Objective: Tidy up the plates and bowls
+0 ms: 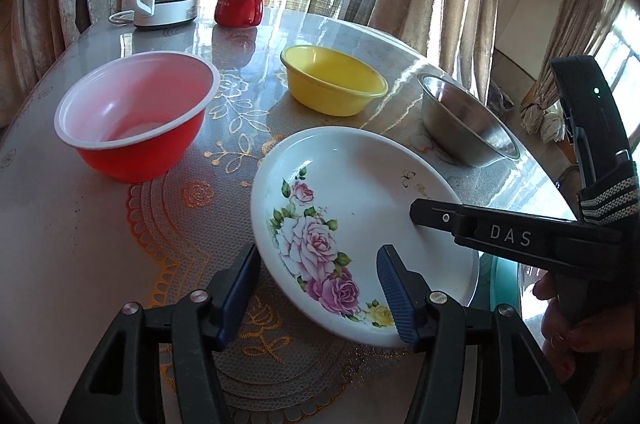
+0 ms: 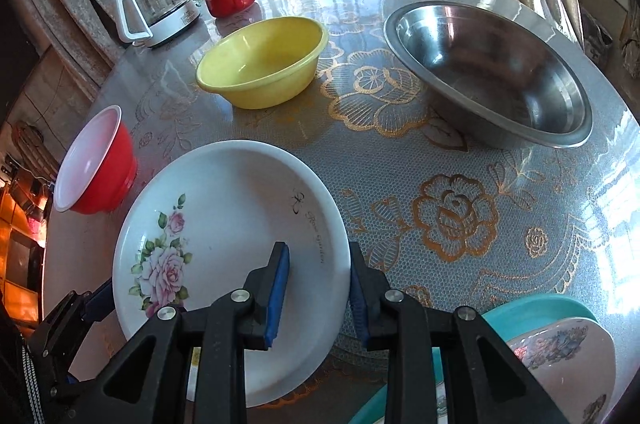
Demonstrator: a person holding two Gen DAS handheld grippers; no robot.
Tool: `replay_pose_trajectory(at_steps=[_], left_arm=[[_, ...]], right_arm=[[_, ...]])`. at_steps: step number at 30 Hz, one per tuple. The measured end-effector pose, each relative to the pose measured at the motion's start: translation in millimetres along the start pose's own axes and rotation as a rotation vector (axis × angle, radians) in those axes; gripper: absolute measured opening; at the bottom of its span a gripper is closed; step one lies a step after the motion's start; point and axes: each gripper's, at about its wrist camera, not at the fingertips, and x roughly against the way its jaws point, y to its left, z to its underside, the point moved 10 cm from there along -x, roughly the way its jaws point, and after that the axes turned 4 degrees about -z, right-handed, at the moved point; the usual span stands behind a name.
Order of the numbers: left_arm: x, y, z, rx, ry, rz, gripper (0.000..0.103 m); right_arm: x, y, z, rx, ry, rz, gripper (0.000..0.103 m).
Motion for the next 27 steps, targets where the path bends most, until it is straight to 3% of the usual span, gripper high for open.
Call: replay_pose_trajectory(at_steps=[3, 12, 16, 22, 27], left_arm=[[1, 10, 1, 0.024, -0.001, -0.039, 0.027], [1, 13, 0, 0.026, -0.008, -0.05, 0.025], [2, 14, -2, 0.026, -0.015, -0.063, 0.024], [11, 25, -9, 0.042, -0.067, -0.121, 0.024], [12, 36, -13, 0.086, -0.067, -0.12, 0.024]], right_arm=[[0, 0, 0, -0.001, 0.0, 0.001, 0.03], [0, 0, 0, 0.0, 0.0, 0.001, 0.03], [2, -3, 1, -0.012, -0.004, -0.006, 0.025], [10, 6, 7, -0.028, -0.036, -0.069, 0.02], [18, 19, 13, -0.034, -0.062, -0.113, 0.02]])
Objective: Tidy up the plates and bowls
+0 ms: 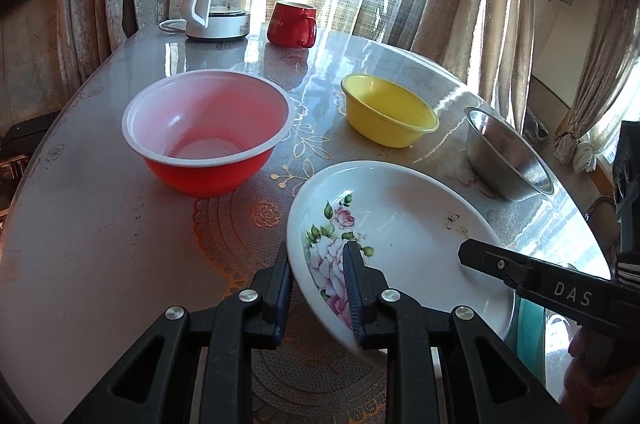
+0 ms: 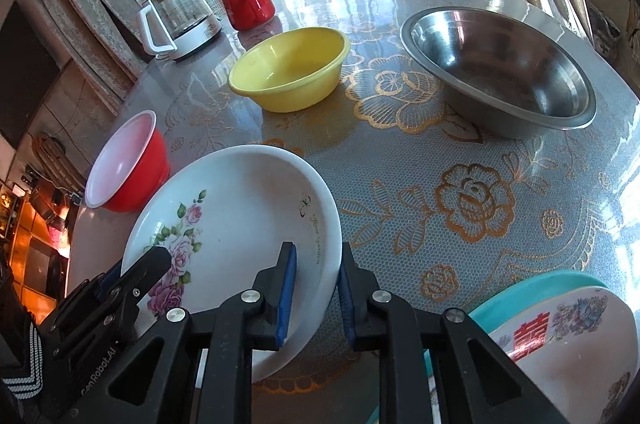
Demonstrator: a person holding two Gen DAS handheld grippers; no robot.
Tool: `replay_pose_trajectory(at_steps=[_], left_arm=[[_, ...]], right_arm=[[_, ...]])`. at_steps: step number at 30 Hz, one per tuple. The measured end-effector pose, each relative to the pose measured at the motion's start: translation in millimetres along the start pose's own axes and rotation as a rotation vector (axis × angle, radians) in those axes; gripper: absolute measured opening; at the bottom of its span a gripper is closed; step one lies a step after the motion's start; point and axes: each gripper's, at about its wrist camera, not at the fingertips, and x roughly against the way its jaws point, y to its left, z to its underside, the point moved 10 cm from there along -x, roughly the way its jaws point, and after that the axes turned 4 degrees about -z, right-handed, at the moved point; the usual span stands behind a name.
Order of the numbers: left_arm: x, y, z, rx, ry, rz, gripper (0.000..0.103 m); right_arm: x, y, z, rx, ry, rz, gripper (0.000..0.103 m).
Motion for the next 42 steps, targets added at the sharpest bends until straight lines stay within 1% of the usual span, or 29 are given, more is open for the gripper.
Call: replay_pose_trajectory(at_steps=[4, 8, 13, 22, 28, 34, 42], left_arm=[[1, -1, 0, 0.01, -0.005, 0.011, 0.024], [7, -7, -1, 0.0, -0.031, 0.033, 0.026], [12, -14, -3, -0.009, -0.044, 0.067, 0.026], [37, -35, -7, -0.033, -0.136, 0.148, 0.026], [52, -53, -6, -0.078, -0.187, 0.179, 0.026], [60, -74, 1, -0.112, -0.199, 0.228, 0.026], [72, -113, 25, -0.2, -0.198, 0.293, 0.027]], right_arm=[[6, 3, 2, -0.021, -0.019, -0.022, 0.02], [14, 3, 5, -0.013, -0.049, -0.009, 0.02], [26, 1, 7, -0.007, -0.082, 0.003, 0.02], [64, -2, 9, 0.015, -0.184, 0.046, 0.02], [88, -8, 15, 0.001, -0.234, 0.059, 0.02], [110, -21, 26, -0.028, -0.259, 0.06, 0.02], [141, -51, 52, -0.093, -0.287, 0.085, 0.02]])
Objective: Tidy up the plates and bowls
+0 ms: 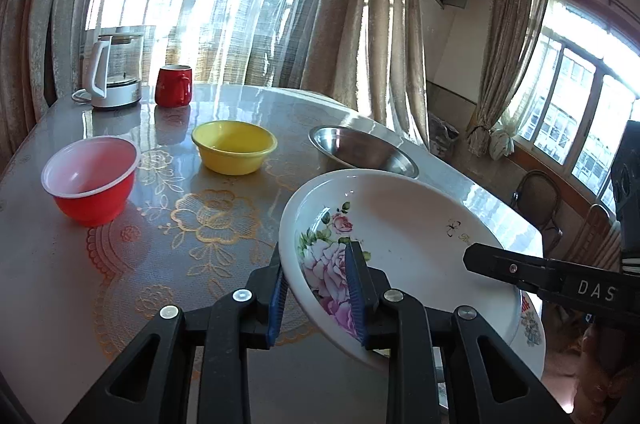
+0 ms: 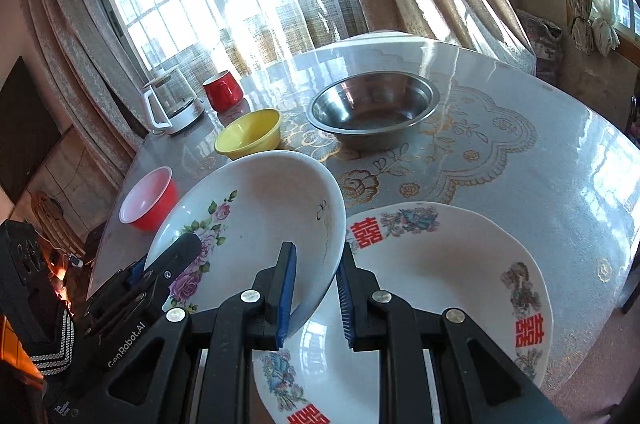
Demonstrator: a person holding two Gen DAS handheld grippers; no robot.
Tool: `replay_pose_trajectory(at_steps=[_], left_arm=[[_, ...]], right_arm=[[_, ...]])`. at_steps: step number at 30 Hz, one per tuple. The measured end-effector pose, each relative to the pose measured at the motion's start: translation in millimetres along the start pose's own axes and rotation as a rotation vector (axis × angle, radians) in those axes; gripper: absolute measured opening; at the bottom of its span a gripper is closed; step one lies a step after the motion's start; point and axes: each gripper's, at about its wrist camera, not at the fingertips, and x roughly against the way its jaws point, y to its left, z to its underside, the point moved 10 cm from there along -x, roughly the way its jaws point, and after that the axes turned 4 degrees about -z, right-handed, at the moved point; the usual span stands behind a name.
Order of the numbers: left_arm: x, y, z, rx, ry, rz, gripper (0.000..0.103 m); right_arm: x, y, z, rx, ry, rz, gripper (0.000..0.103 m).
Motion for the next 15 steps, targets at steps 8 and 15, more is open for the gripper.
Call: replay_pose_trajectory(at_steps=[8, 15], left_arm=[[1, -43, 16, -0.089, 0.021, 0.068, 0.027], [-4, -64, 29, -0.122, 0.089, 0.149, 0.028]], right_arm=[[28, -37, 19, -0.064, -0.012, 0.035, 0.02], [37, -64, 40, -0.125, 0.017, 0.048, 0.02]])
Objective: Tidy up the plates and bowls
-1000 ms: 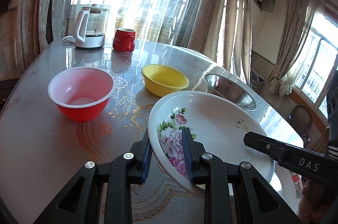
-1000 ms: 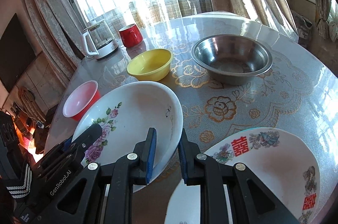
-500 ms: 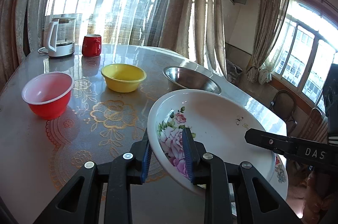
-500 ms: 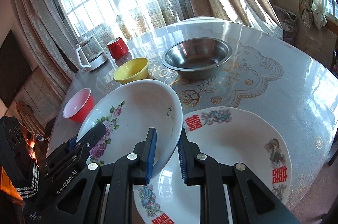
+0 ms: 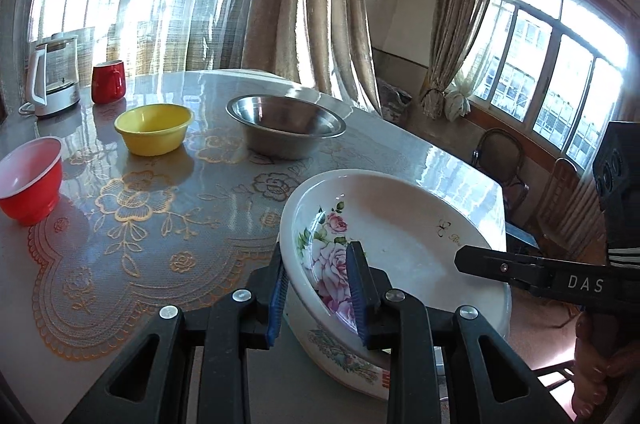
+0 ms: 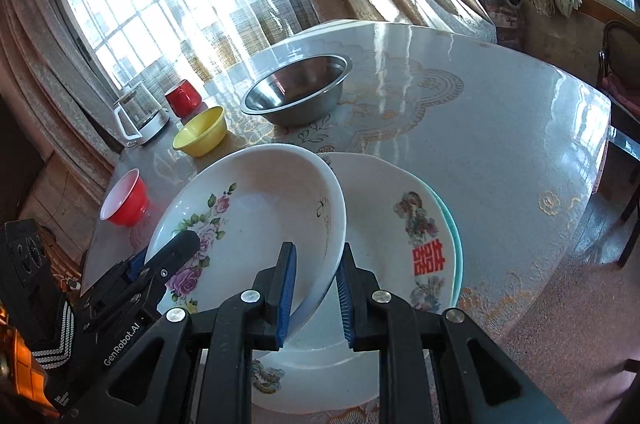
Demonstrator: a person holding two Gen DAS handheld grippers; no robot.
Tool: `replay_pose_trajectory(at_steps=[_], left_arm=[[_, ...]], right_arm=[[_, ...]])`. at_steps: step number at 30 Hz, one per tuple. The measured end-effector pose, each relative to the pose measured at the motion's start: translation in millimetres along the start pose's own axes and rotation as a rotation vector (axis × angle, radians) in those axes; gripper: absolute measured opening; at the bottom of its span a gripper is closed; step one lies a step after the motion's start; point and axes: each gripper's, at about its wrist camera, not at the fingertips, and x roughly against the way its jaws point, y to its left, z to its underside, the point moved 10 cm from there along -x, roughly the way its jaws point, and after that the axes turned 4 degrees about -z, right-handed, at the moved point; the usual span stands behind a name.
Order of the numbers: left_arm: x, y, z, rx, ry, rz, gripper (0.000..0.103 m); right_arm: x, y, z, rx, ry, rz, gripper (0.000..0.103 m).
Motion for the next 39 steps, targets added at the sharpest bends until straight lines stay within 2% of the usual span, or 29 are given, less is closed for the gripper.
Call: replay_pose_trajectory(at_steps=[5, 9, 15, 18, 24, 32, 36, 39], left_arm=[[-5, -13, 10, 0.008, 0.059, 0.074, 0.028], [-11, -20, 20, 0.006, 0.117, 0.09, 0.029], [-8, -31, 22, -0.02, 0.115, 0.124, 0.047], [-5, -30, 22, -0.019, 0.115, 0.133, 0.047], [1, -25, 21, 0.006, 0.125, 0.164, 0.047], [5, -22, 20, 0.03, 0.138, 0.188, 0.047], [8, -27, 22, 0.0, 0.136, 0.194, 0.055], [10, -29, 23, -0.009, 0.135, 0.196, 0.057]], right_arm=[[-1, -18, 9, -0.049, 0.023, 0.014, 0.02], [-3, -30, 16, -0.079, 0.05, 0.027, 0.02], [-2, -33, 15, -0.061, 0.06, 0.06, 0.02], [-3, -33, 12, -0.058, 0.074, 0.087, 0.021], [-8, -37, 7, -0.084, 0.096, 0.089, 0.021], [-12, -38, 3, -0.026, 0.095, 0.144, 0.014], [-13, -38, 1, 0.011, 0.091, 0.174, 0.011], [-13, -40, -2, 0.045, 0.08, 0.202, 0.009]])
